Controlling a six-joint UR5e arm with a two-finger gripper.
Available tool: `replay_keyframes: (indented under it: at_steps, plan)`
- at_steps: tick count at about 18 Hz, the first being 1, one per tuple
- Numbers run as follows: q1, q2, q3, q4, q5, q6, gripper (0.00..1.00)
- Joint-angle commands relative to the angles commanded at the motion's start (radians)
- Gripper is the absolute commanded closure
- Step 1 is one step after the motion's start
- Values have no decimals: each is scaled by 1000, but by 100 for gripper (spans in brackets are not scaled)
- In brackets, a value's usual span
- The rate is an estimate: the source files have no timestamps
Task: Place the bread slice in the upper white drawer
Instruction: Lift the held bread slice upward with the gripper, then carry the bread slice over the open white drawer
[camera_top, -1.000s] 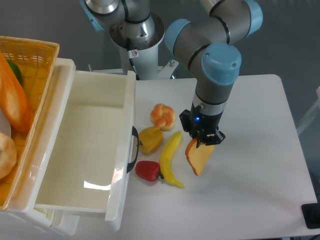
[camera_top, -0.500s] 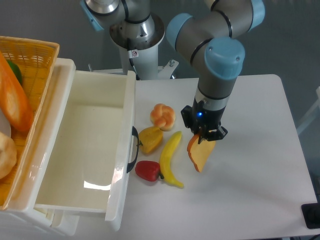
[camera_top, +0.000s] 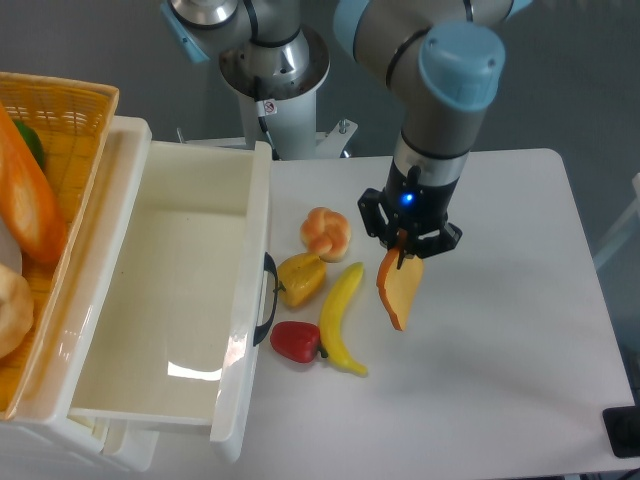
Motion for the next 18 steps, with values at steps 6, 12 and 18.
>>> replay_keyframes:
  at_steps: [6, 12, 18]
  plan:
    - [-5, 86, -5, -5, -69, -187, 100]
    - [-43, 140, -9, -3, -181, -298, 100]
    - [-156, 149, -17, -6, -191, -356, 100]
